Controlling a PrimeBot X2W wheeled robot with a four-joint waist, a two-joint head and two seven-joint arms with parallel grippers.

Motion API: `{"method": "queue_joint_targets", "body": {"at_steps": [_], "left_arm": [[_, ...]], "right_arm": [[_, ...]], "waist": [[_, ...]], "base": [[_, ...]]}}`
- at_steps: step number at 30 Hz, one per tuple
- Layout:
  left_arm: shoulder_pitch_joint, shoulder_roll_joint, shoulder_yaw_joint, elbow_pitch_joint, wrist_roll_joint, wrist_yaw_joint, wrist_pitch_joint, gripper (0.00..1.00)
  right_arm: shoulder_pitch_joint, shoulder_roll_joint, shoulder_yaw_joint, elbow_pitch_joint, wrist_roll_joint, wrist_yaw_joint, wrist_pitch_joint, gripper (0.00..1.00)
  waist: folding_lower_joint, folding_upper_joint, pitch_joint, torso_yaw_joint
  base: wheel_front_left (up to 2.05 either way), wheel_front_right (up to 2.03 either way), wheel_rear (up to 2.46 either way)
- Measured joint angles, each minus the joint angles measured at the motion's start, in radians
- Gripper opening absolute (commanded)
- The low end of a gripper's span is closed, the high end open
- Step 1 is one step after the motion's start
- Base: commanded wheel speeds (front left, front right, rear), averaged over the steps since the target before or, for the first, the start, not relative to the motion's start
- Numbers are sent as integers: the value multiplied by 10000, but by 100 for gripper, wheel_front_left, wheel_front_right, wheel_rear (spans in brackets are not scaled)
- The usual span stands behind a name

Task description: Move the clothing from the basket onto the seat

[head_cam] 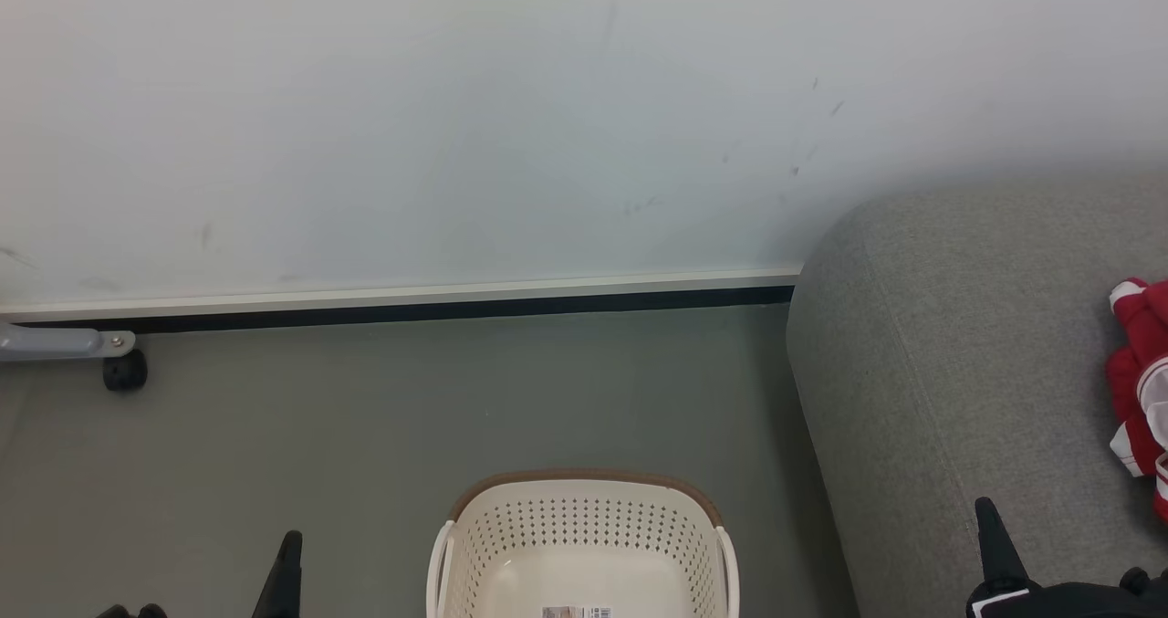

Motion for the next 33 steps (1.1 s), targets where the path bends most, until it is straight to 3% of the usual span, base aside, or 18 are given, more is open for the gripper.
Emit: {"method": "queue_joint_targets", "body": {"at_steps": [33], "left_arm": [[-1128, -579, 1193, 681, -3392, -840, 980, 0]], "right_arm": [[-779, 401, -1294, 476, 4291, 780, 1116, 0]], "waist": [[0, 0, 184, -116]], "base": [[0, 0, 0]]}}
